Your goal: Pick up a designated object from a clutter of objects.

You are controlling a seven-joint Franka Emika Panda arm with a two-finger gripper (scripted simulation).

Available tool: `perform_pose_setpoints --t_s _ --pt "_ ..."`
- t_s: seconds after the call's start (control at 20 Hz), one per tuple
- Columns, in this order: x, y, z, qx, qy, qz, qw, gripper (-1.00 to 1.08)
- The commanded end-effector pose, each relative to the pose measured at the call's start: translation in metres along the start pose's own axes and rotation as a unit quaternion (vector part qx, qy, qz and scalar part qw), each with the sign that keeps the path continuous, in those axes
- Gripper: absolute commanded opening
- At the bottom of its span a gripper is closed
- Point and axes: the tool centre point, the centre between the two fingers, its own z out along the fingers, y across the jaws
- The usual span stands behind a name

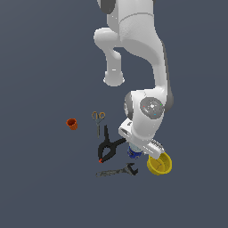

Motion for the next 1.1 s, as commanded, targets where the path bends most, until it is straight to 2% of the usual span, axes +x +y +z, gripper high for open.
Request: perform_pose_setpoints --t_s 0.0,0.5,1.05 --pt "0.0 0.0 -0.001 0.0 0.0 0.0 1.0 -1.0" --pt "0.009 0.016 -0.04 0.0 0.0 0.0 1.0 -1.0" --pt "0.033 0.06 -0.148 0.001 0.0 0.0 1.0 -1.0"
